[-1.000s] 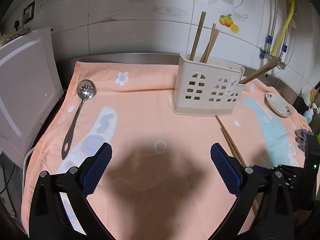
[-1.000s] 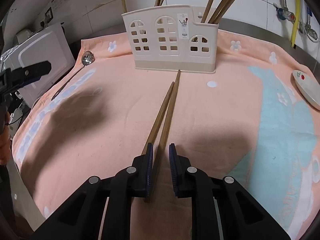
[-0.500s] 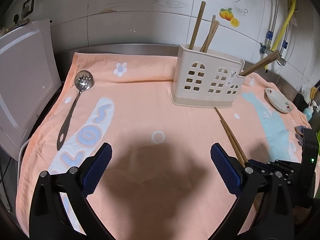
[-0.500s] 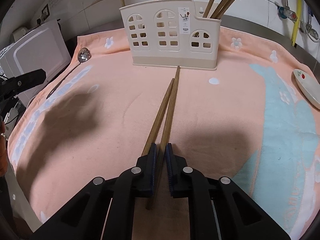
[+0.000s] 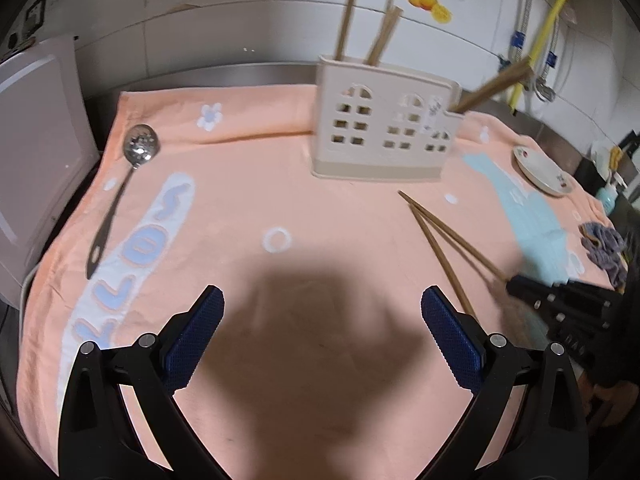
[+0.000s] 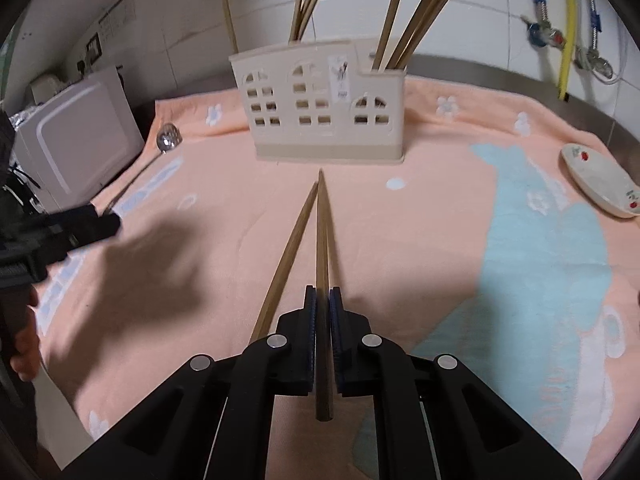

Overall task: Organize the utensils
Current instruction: 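Close the right tool on a chopstick while the left tool moves toward another, then close the left tool on a chopstick while the right tool holds its own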

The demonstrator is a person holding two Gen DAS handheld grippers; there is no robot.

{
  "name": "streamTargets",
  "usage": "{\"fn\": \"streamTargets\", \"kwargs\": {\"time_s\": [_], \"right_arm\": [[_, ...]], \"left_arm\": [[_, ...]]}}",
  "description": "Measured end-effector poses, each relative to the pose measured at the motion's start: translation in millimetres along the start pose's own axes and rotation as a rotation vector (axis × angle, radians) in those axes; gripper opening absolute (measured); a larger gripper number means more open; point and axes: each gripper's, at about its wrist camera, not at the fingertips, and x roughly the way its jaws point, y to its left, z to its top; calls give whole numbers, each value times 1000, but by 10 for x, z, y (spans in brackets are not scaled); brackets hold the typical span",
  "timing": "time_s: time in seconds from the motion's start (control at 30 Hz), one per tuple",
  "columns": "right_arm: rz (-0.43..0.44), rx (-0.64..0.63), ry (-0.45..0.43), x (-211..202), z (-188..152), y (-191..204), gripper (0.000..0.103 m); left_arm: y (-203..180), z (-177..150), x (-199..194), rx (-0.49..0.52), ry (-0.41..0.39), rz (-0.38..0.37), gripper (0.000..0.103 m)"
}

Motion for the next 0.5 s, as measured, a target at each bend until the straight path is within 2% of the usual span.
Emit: {"fn": "streamTargets", "kwargs": {"time_s": [0.43, 0.5], "right_arm": [[4, -7, -133, -501, 112, -120, 6], [6, -3, -140, -537, 104, -152, 6]], "left_arm": [[-689, -338, 158, 107, 69, -135, 96], [-780, -368, 185, 121, 81, -155, 85]]}}
